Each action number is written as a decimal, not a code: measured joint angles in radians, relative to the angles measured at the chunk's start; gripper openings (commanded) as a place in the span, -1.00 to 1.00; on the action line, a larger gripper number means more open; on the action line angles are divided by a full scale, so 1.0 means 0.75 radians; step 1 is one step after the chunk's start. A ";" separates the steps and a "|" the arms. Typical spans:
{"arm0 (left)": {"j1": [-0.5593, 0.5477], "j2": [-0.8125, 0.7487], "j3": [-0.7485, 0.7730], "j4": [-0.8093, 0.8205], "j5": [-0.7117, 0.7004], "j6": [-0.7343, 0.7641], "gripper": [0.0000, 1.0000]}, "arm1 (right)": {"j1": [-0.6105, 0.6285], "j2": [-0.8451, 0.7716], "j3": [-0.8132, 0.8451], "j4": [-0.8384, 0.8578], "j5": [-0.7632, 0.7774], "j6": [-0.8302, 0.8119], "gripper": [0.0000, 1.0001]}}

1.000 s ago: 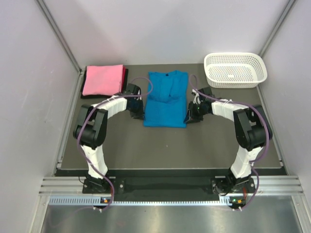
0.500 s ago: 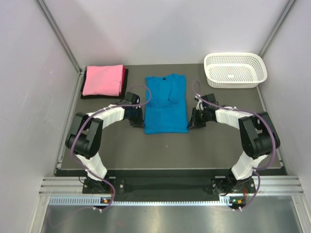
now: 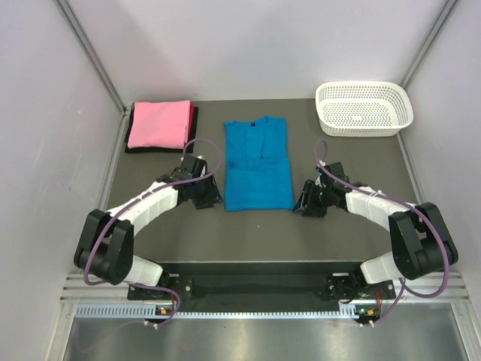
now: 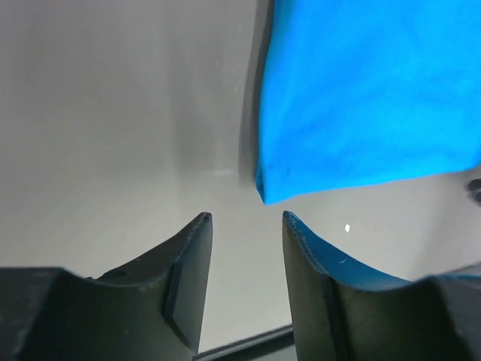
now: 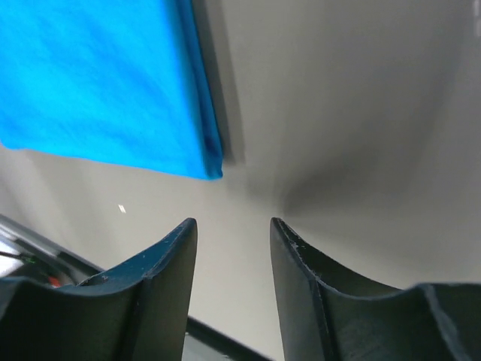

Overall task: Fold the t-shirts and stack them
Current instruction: Fold the tshirt

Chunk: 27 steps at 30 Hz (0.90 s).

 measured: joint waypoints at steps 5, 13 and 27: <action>-0.001 -0.057 -0.183 0.139 0.064 -0.175 0.00 | 0.025 -0.068 -0.099 0.087 0.027 0.209 -0.10; -0.017 -0.016 -0.235 0.268 0.081 -0.302 0.01 | 0.074 -0.069 -0.155 0.246 0.102 0.440 -0.09; -0.041 0.085 -0.226 0.374 0.077 -0.384 -0.05 | 0.147 -0.001 -0.178 0.441 0.206 0.616 -0.11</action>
